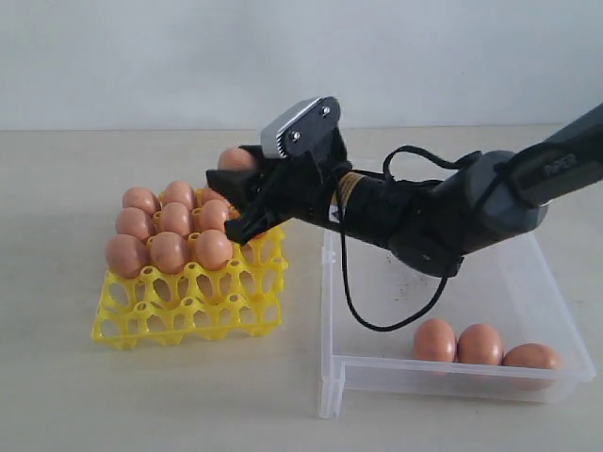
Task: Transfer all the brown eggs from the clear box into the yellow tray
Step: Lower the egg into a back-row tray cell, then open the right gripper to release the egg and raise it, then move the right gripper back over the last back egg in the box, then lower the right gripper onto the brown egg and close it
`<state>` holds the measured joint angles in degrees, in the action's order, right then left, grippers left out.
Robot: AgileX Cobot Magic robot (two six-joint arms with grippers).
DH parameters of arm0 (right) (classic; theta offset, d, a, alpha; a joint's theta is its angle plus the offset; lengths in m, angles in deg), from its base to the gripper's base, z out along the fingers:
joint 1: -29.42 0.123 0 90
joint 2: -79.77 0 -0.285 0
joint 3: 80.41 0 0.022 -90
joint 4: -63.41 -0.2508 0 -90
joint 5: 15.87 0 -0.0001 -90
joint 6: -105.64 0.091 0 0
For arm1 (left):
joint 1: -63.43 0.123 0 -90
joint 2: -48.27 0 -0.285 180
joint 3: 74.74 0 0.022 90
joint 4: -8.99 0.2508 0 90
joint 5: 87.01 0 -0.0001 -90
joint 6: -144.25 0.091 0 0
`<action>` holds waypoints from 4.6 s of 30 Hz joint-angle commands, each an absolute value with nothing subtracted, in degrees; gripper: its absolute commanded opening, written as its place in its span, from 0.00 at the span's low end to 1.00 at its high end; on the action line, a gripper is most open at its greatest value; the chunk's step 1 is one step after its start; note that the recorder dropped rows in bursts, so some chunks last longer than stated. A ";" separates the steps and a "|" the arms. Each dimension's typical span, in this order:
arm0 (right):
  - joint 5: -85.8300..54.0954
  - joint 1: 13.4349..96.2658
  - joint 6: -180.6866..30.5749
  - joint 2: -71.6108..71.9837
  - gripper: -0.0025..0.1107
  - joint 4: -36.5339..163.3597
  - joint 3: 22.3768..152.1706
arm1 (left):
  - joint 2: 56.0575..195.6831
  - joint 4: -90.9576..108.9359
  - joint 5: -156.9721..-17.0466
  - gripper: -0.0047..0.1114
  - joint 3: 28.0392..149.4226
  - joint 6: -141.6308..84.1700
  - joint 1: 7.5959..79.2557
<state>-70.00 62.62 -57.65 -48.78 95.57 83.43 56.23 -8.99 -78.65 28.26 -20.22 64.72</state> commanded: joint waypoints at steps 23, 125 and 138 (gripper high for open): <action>-73.24 56.37 -34.40 -56.66 0.02 121.69 90.46 | 56.06 -9.29 -79.48 0.07 28.04 -20.21 64.83; 28.36 40.70 -74.80 -53.27 0.51 70.12 115.70 | 56.06 -9.29 -79.48 0.07 28.04 -20.21 64.83; 24.00 43.10 -75.94 -54.94 0.51 70.12 115.70 | 56.06 -9.29 -79.48 0.07 28.04 -20.21 64.83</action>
